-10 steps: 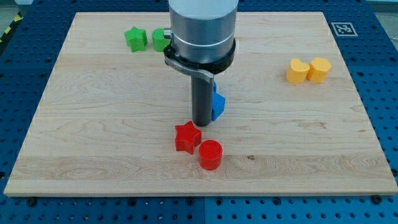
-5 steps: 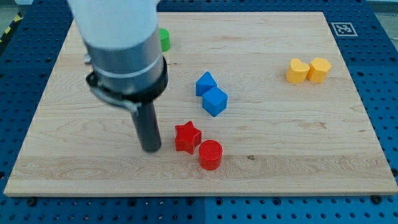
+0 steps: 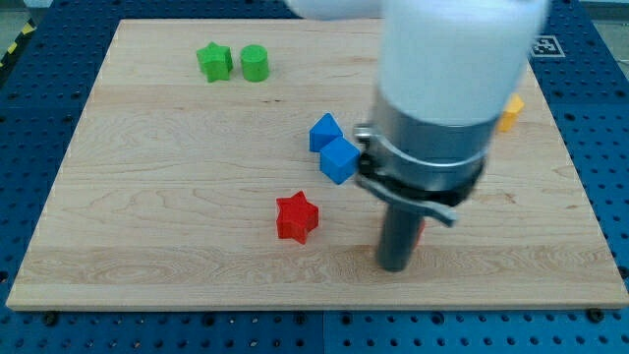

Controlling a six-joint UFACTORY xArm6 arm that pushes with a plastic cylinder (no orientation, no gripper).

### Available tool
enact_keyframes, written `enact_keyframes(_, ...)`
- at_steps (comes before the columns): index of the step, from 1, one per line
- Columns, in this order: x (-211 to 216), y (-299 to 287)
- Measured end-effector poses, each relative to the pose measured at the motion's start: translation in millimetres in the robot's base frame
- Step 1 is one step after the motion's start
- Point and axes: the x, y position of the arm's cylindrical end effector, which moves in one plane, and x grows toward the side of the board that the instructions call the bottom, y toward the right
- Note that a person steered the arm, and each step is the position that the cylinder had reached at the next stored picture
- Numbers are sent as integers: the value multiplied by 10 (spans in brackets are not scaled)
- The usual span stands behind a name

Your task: Move the red circle vertically below to the yellow heart

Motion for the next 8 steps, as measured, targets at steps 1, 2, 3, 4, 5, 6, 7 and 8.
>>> enact_keyframes(1,-8,339)
enact_keyframes(2,24,346)
enact_keyframes(3,228,307)
enact_keyframes(4,224,26)
enact_keyframes(5,148,-98)
enact_keyframes(6,142,-128)
enact_keyframes(7,16,-179)
enact_keyframes(8,2,-122)
